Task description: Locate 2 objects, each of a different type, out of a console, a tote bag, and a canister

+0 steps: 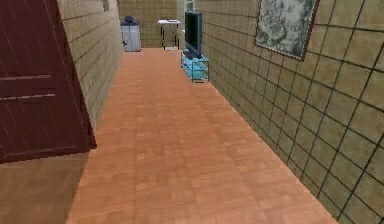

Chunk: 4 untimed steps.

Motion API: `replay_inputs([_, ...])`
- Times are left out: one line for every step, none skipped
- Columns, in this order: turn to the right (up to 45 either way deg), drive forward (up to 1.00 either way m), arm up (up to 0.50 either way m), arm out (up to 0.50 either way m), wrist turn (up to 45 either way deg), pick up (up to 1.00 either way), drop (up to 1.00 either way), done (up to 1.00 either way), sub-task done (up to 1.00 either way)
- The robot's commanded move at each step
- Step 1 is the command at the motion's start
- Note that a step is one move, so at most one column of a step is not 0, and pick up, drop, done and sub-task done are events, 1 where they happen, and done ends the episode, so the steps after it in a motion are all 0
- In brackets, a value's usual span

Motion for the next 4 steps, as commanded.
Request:
replay_inputs([-12.0, 0.0, 0.0, 0.0, 0.0, 0.0, 0.0, 0.0, 0.0])
replay_inputs([0.0, 1.0, 0.0, 0.0, 0.0, 0.0, 0.0, 0.0, 0.0])
replay_inputs([0.0, 1.0, 0.0, 0.0, 0.0, 0.0, 0.0, 0.0, 0.0])
replay_inputs([0.0, 1.0, 0.0, 0.0, 0.0, 0.0, 0.0, 0.0, 0.0])
